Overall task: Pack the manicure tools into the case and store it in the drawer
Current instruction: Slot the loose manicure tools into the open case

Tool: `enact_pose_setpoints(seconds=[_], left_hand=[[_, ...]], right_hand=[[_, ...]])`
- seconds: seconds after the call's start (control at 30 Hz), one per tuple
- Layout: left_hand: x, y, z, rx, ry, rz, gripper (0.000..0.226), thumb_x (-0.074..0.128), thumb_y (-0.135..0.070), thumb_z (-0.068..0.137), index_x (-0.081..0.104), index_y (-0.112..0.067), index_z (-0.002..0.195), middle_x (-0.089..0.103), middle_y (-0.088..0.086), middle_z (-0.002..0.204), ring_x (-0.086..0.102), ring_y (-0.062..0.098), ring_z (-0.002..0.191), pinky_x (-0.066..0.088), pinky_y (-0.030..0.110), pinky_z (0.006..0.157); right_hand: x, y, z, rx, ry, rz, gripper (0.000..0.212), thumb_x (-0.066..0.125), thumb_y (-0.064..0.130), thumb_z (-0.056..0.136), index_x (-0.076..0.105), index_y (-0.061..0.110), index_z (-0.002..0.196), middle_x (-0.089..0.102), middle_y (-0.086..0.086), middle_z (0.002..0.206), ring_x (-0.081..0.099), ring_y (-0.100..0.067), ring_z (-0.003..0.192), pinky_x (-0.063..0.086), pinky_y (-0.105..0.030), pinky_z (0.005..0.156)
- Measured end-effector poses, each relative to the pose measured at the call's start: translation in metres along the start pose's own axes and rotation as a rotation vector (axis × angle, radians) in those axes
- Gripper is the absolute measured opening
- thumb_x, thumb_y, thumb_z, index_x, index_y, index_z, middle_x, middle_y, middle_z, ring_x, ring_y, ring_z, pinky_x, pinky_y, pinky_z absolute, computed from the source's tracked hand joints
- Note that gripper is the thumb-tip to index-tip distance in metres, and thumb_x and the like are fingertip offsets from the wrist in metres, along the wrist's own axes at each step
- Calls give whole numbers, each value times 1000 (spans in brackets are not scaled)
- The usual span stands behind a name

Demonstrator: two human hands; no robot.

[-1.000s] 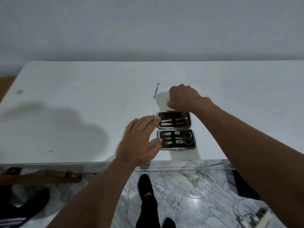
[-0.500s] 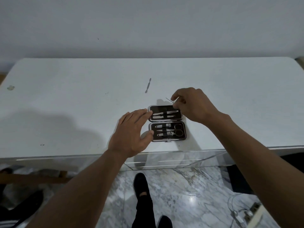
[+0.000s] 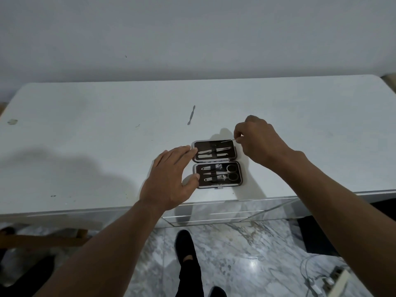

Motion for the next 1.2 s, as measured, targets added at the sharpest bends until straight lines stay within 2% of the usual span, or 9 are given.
enact_pose_setpoints(seconds=[0.17, 0.33, 0.5, 0.67, 0.87, 1.0, 1.2], left_hand=[[2, 1, 0, -2, 7, 4, 63, 42, -49, 86, 39, -25, 144, 41, -7, 148, 32, 9, 137, 15, 31, 116], [0, 0, 1, 1, 5, -4, 64, 41, -49, 85, 40, -24, 144, 42, -6, 148, 33, 10, 137, 15, 31, 116], [-1, -2, 0, 4, 0, -7, 63, 42, -48, 85, 42, -24, 143, 43, -6, 147, 35, 11, 136, 16, 31, 115], [-1, -1, 1, -1, 2, 1, 62, 43, -48, 85, 42, -25, 143, 43, -7, 146, 35, 9, 136, 14, 28, 115], [-1, -2, 1, 4, -2, -2, 63, 44, -48, 85, 42, -24, 143, 44, -6, 146, 35, 10, 136, 17, 30, 115], [0, -2, 1, 7, 1, 3, 63, 44, -48, 85, 42, -23, 143, 44, -5, 146, 36, 11, 136, 18, 31, 115], [-1, -2, 1, 10, 4, 5, 63, 43, -48, 85, 42, -23, 143, 44, -5, 146, 36, 11, 136, 15, 28, 115]], right_hand=[[5, 4, 3, -29, 9, -46, 16, 56, 8, 89, 70, 15, 95, 59, -8, 99, 60, -33, 87, 45, -34, 70], [9, 4, 5, -42, 36, -43, 18, 56, 8, 89, 71, 14, 96, 58, -8, 94, 60, -31, 86, 37, -29, 69], [11, 8, 6, -64, 52, -33, 19, 55, 6, 89, 71, 12, 96, 57, -7, 93, 60, -30, 88, 35, -28, 68], [13, 9, 9, -46, 60, -5, 18, 55, 7, 90, 71, 12, 97, 49, -2, 90, 58, -27, 92, 32, -28, 71], [17, 10, 10, -49, 71, 25, 19, 55, 5, 89, 71, 12, 97, 51, -2, 91, 57, -25, 92, 32, -27, 71], [19, 14, 9, -61, 75, 48, 21, 53, 2, 88, 70, 10, 97, 62, -9, 101, 57, -27, 94, 38, -29, 73], [21, 18, 8, -107, 70, 8, 30, 47, -3, 80, 67, 11, 96, 67, -10, 97, 59, -30, 90, 47, -35, 75]])
Point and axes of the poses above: each hand's wrist, its own z-axis towards the middle knuckle, its own x-axis out of the palm, y = z × x, the point moved 10 cm from there along z, towards the middle knuckle
